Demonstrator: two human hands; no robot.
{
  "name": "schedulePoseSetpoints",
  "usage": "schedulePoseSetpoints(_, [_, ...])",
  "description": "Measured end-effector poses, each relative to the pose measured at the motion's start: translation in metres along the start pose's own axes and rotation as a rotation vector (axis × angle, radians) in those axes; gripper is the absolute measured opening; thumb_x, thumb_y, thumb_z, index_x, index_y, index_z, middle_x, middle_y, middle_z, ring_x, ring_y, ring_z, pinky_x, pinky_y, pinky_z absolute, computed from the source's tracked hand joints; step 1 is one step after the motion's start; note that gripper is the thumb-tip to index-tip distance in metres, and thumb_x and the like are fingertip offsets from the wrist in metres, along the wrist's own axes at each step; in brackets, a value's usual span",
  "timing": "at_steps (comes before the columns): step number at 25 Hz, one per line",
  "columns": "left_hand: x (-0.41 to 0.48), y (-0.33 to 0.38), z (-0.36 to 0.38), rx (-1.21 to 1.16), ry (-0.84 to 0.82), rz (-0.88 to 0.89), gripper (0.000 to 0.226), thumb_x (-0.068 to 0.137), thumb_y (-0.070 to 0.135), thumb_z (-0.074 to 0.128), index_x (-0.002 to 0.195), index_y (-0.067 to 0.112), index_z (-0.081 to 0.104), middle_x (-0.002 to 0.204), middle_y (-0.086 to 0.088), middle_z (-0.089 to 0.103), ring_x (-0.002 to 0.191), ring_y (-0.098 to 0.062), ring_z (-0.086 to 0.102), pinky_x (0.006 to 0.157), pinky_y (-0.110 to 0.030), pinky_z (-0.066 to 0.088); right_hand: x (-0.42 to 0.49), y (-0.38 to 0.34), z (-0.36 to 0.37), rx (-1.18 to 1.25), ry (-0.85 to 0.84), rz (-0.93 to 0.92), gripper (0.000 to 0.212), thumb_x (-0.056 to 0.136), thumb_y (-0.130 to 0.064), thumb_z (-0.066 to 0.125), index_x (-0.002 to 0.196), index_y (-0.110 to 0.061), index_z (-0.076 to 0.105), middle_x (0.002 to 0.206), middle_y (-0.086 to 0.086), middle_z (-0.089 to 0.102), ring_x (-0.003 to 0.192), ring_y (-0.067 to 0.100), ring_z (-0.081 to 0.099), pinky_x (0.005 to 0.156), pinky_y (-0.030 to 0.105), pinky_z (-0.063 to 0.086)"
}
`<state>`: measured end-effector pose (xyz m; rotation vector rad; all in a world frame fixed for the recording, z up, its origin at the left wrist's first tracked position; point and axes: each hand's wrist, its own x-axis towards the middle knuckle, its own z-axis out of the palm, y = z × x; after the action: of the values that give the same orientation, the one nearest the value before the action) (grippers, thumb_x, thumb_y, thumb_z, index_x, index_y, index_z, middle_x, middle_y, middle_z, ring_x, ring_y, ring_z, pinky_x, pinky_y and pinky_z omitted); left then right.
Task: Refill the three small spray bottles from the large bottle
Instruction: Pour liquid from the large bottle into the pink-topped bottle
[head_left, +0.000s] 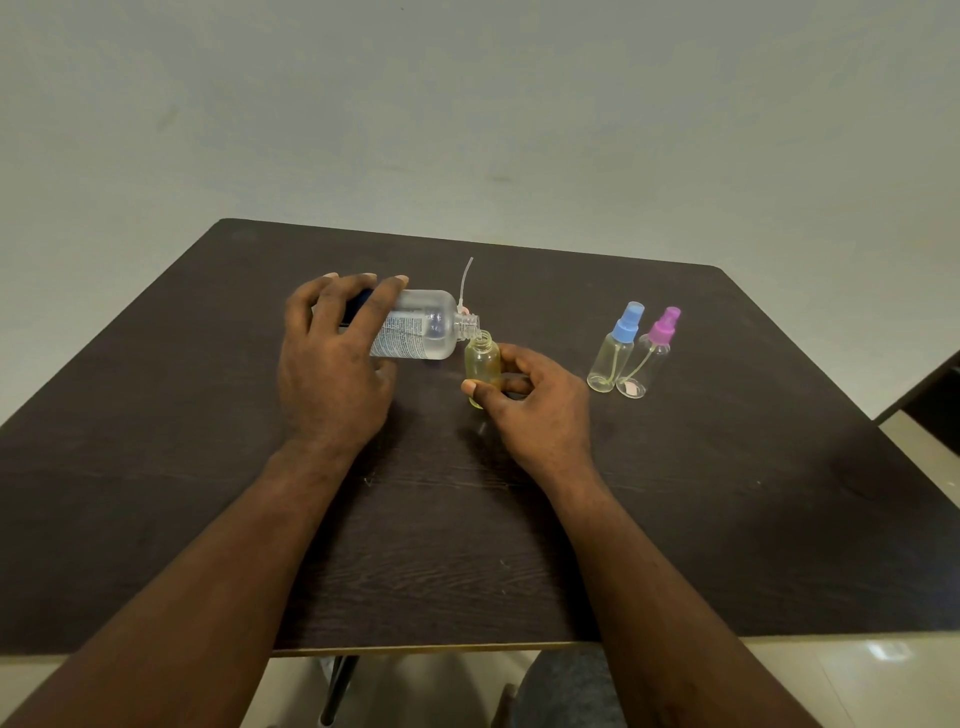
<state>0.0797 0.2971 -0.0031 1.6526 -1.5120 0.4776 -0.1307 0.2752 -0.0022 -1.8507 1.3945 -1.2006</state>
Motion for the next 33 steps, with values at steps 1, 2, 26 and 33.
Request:
schedulePoseSetpoints(1, [0.0002,0.0,-0.0001,0.001,0.001,0.0,0.083,0.076,0.001,0.079,0.15,0.03,0.054,0.147,-0.001,0.053,0.139,-0.034,0.04,0.084,-0.047,0.058,0.0003,0.0001,0.0005,0.002,-0.002,0.001,0.047,0.083,-0.033,0.088,0.127,-0.029,0.073,0.115,-0.012,0.077,0.098,0.0,0.073,0.088,0.031,0.064])
schedulePoseSetpoints(2, [0.0003,0.0,-0.0003,0.003,0.001,0.0,0.083,0.076,0.002,0.079,0.15,0.031,0.054,0.147,-0.001,0.053,0.139,-0.034,0.04,0.083,-0.047,0.058,0.0005,0.0003,0.001,0.0,-0.004,0.003,0.048,0.083,-0.033,0.088,0.128,-0.028,0.073,0.115,-0.012,0.077,0.099,0.001,0.073,0.088,0.032,0.064])
schedulePoseSetpoints(26, [0.0018,-0.0004,-0.0008,0.033,0.028,0.028,0.079,0.079,0.005,0.078,0.15,0.03,0.054,0.147,-0.002,0.054,0.137,-0.035,0.04,0.095,-0.049,0.054,-0.0002,-0.0025,-0.0007,0.005,-0.004,0.001,0.049,0.083,-0.032,0.088,0.129,-0.027,0.073,0.117,-0.012,0.077,0.101,-0.001,0.072,0.089,0.028,0.063])
schedulePoseSetpoints(33, [0.0018,0.0013,-0.0015,0.036,0.051,0.034,0.077,0.078,0.002,0.073,0.148,0.029,0.057,0.145,-0.002,0.055,0.136,-0.035,0.041,0.094,-0.047,0.054,-0.0009,-0.003,0.0009,0.023,0.001,0.005,0.047,0.082,-0.031,0.089,0.127,-0.028,0.074,0.114,-0.012,0.077,0.099,0.0,0.073,0.087,0.03,0.063])
